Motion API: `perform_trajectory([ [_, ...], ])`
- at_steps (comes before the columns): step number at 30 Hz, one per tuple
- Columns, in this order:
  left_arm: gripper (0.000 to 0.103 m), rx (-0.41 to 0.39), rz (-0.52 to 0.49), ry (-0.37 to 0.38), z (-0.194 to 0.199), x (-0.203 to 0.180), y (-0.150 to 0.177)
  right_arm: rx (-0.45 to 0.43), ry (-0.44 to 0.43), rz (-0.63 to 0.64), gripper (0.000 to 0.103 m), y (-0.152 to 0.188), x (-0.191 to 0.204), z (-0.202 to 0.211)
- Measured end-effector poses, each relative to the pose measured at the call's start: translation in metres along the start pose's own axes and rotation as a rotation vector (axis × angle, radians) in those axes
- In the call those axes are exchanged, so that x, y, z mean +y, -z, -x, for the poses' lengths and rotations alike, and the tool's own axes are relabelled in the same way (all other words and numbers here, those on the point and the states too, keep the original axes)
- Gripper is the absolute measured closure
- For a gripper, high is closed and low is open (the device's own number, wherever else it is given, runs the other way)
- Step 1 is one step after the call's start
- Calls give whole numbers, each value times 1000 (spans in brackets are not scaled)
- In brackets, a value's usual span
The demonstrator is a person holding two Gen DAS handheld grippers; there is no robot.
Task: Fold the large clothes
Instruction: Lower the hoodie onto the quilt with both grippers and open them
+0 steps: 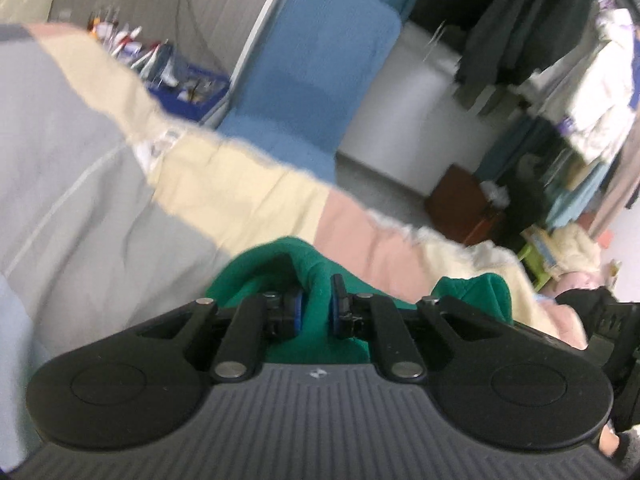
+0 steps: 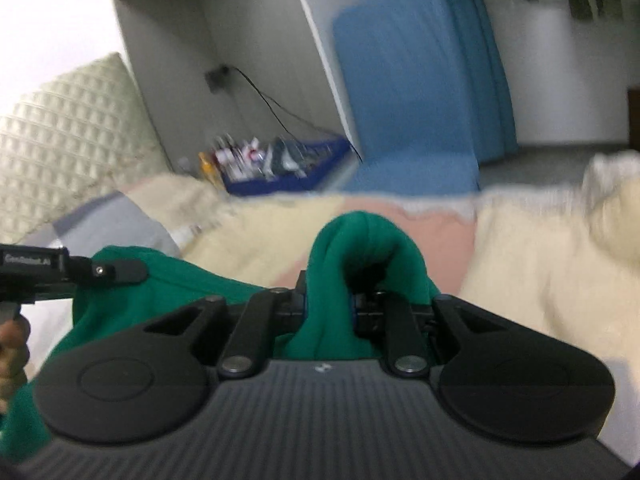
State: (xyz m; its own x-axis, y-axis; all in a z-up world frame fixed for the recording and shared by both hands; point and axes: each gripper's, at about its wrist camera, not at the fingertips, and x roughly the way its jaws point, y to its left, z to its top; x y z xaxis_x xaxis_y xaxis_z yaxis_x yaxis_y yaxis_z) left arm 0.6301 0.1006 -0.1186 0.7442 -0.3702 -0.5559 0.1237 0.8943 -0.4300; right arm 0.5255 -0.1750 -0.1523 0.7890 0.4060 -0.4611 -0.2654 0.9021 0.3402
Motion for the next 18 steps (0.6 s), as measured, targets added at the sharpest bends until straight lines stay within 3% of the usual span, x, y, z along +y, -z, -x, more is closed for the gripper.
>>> perform_trajectory([
  [5,85,24,51,-52,-19,12,7,70,31,-63,78,8,-7,-21],
  [7,66,38,68,-62,-9,10,5,81,42,-42,71,6,-1,-21],
  [8,41,52,71,-69,-3,7,5,86,39,-34,66,3,0,-20],
  [9,33,60,77,-75,0,8,6,93,32,-33,49,1,2,-20],
  [10,33,55,84,-77,8,8,8,99,26,-36,34,-1,4,-17],
  [12,33,48,98,-83,32,2,13,91,21,-27,22,-2,10,-7],
  [18,33,-10,80,-139,107,-16,41,51,17,19,22,1,35,39],
])
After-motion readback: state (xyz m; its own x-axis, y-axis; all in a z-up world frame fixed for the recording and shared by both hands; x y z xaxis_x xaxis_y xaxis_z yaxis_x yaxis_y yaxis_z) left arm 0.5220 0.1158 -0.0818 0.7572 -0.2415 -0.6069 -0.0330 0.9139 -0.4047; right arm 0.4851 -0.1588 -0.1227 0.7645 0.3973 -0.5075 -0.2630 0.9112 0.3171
